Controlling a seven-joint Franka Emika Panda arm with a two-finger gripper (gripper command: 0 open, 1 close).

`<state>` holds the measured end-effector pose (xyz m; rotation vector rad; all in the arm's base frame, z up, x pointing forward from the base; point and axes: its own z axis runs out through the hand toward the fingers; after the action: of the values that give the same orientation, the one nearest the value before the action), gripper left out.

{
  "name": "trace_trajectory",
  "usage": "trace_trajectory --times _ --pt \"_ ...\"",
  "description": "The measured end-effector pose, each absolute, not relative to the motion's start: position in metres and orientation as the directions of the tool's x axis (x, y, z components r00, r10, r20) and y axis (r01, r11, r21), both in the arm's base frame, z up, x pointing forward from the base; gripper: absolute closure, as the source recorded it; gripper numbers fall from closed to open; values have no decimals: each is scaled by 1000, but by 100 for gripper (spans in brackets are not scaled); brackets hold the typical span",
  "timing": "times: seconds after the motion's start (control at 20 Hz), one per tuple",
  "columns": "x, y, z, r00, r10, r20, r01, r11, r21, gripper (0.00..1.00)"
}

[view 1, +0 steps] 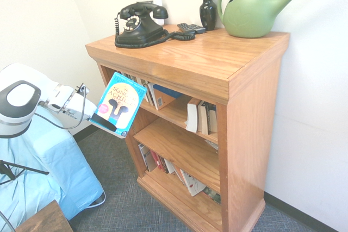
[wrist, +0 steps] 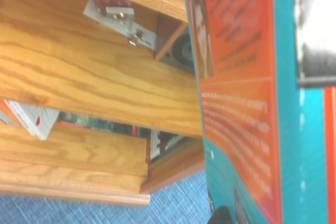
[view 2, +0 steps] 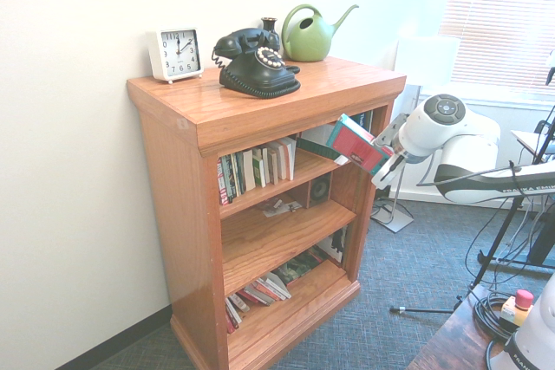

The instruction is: Organize the shelf

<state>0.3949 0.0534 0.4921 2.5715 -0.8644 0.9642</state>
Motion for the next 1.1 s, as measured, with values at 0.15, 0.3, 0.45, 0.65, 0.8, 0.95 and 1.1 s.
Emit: trace_trajectory --times 0.15,0.3,0.45,0.65,0.8,0.95,1.1 --pt "399 44 482 598 -425 680 -607 -794 37 100" --pt "401 35 466 591 -416 691 -604 -796 37 100" --pt "403 30 446 585 -416 696 -601 -799 27 100" --pt "412 34 426 577 -425 698 -597 -802 5 100" --pt "425 44 418 567 -426 705 -594 -804 -8 100" --pt "443 53 409 558 -431 708 -596 -803 -19 100" --pt "461 57 398 557 -441 704 -597 -802 -29 100"
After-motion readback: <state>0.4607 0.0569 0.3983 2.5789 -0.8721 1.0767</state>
